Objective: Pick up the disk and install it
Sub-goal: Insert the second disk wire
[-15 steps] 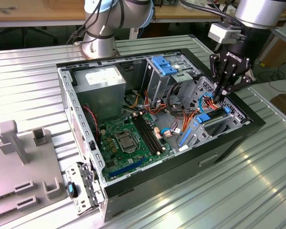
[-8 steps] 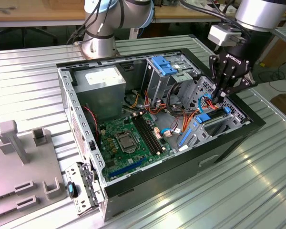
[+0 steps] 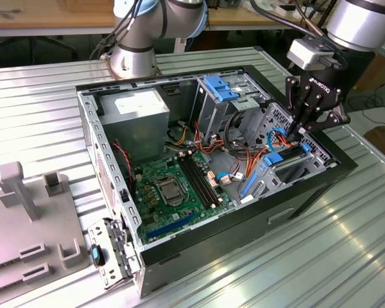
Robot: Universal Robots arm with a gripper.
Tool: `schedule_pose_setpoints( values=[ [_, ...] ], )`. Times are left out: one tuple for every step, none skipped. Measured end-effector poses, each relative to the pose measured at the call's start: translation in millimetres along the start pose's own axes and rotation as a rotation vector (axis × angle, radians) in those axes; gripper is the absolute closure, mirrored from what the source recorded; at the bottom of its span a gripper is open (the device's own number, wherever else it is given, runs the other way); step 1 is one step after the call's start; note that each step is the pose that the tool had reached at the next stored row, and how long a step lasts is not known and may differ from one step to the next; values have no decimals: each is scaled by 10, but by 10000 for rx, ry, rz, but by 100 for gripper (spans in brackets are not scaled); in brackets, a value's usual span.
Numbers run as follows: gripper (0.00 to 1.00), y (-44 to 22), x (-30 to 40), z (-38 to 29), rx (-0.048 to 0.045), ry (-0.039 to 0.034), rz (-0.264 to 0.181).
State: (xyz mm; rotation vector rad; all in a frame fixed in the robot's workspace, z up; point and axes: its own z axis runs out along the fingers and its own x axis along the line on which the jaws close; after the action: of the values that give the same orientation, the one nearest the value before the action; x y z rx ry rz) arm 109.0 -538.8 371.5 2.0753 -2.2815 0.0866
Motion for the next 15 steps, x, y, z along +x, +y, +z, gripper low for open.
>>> schedule_pose_setpoints(
  values=[
    [84,0,4,0,0,0,0],
    [84,0,4,0,0,0,0],
    [84,0,4,0,0,0,0],
    [84,-1,5,0,0,0,0],
    [84,0,5,0,0,1,0],
    [84,-1,5,0,0,0,0],
    [84,-1,8,0,0,0,1],
    [84,-1,16,1,0,-1,1],
    [84,-2,25,2,0,-2,1],
    [84,-4,44,3,0,-6,1],
    [84,-5,57,4,-1,-11,0],
    [84,-6,67,5,-3,-31,0],
    [84,-7,71,5,-3,-66,0],
    [84,-6,73,6,21,-94,2],
    [84,-6,76,6,87,-132,5]
  ],
)
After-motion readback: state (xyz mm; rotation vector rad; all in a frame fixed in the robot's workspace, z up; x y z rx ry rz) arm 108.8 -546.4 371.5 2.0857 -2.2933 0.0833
